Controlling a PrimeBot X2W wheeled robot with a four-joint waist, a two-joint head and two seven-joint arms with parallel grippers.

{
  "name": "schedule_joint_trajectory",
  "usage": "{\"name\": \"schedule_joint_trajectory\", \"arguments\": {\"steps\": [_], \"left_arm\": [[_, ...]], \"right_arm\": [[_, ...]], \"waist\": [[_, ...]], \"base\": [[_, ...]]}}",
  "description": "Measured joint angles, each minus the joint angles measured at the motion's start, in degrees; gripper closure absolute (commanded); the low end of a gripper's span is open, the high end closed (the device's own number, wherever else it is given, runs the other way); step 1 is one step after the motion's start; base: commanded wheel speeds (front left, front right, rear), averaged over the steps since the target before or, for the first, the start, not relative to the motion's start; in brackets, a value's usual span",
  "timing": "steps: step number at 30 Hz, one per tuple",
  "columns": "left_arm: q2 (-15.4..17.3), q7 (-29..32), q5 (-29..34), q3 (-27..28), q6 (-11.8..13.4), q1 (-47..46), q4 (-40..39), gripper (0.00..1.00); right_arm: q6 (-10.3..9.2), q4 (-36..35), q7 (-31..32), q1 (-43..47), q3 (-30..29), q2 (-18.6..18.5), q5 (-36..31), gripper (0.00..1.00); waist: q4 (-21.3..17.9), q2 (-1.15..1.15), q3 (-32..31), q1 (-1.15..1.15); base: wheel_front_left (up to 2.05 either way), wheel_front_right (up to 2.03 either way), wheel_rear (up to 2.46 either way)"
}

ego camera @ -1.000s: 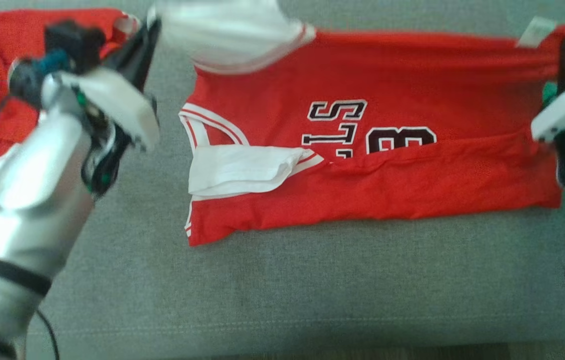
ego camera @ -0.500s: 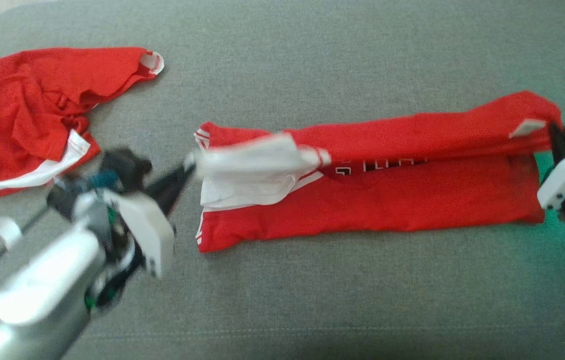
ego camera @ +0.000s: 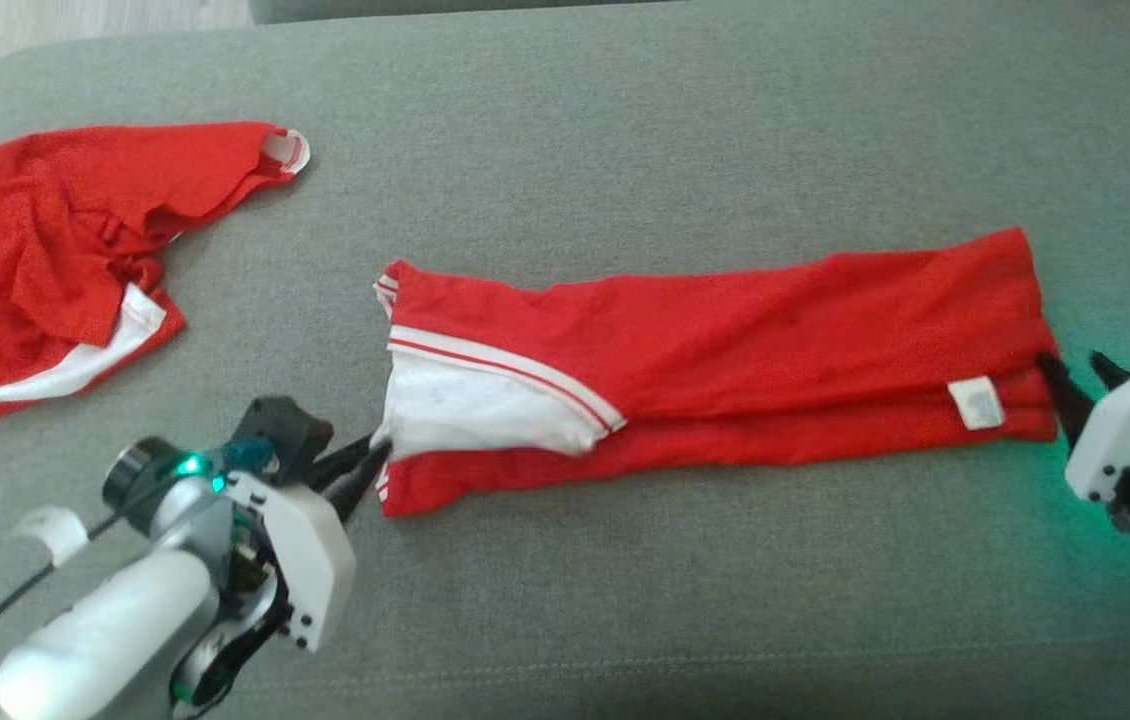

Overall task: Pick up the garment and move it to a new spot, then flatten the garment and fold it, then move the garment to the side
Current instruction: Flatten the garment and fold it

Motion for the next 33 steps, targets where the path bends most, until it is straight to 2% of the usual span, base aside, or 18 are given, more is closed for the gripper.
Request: {"name": "schedule_joint_trajectory", "arguments": {"steps": [2, 5, 10, 11, 16, 20, 24, 27, 29, 33], "left_arm": [[0.0, 0.0, 0.5, -0.2, 0.1, 0.6, 0.6, 0.0], [-0.2, -1.0, 0.4, 0.2, 1.7, 1.2, 0.9, 0.0], [-2.4, -7.9, -2.8, 5.8, 6.0, 1.4, 0.9, 0.0], [-2.4, -7.9, -2.8, 5.8, 6.0, 1.4, 0.9, 0.0], [-6.9, -17.8, -6.3, 12.9, 10.2, 4.3, 1.1, 0.0], [-11.9, -19.8, -7.0, 20.2, 10.7, 7.4, 0.7, 0.0], [-19.9, -19.8, 0.2, 32.7, 10.4, 12.0, -3.0, 0.0], [-26.3, -20.2, 5.0, 39.4, 7.2, 16.8, -3.3, 0.0], [-29.3, -20.2, 8.5, 41.6, 4.7, 19.8, -2.6, 0.0], [-31.9, -20.2, 13.1, 44.6, -0.2, 21.6, -0.1, 0.0]], "right_arm": [[0.0, -0.3, 0.5, 0.7, -0.6, -0.4, -0.2, 0.0], [0.0, -1.1, -0.8, 0.9, -2.8, -0.4, -1.6, 0.0], [0.0, -4.4, -5.6, 1.3, -7.5, 1.3, -2.2, 0.0], [0.0, -4.4, -5.6, 1.3, -7.5, 1.3, -2.2, 0.0], [0.0, -9.8, -12.1, 5.1, -11.3, 4.8, -3.7, 0.0], [0.0, -14.3, -16.9, 8.6, -13.3, 7.5, -6.4, 0.0], [0.0, -17.1, -20.2, 12.1, -16.4, 10.1, -9.7, 0.0], [0.0, -18.2, -21.1, 14.1, -19.1, 12.3, -12.9, 0.0], [0.0, -18.3, -21.5, 15.0, -20.6, 13.5, -15.1, 0.0], [0.0, -18.4, -21.5, 15.2, -22.5, 15.2, -18.4, 0.0]], "waist": [[-0.3, 0.0, -0.2, 0.0], [-0.5, 0.0, -0.6, 0.0], [-0.6, 0.0, -1.7, 0.0], [-0.6, 0.0, -1.7, 0.0], [-0.2, 0.0, -2.6, 0.0], [0.2, 0.0, -3.2, 0.0], [0.8, 0.0, -3.6, 0.0], [0.8, 0.0, -3.9, 0.0], [0.9, 0.0, -4.0, 0.0], [1.1, 0.0, -3.8, 0.0]], "base": [[0.0, 0.0, 0.0], [0.0, 0.0, 0.0], [0.0, 0.0, 0.0], [0.0, 0.0, 0.0], [0.0, 0.0, 0.0], [0.0, 0.0, 0.0], [0.0, 0.0, 0.0], [0.0, 0.0, 0.0], [0.0, 0.0, 0.0], [0.0, 0.0, 0.0]]}}
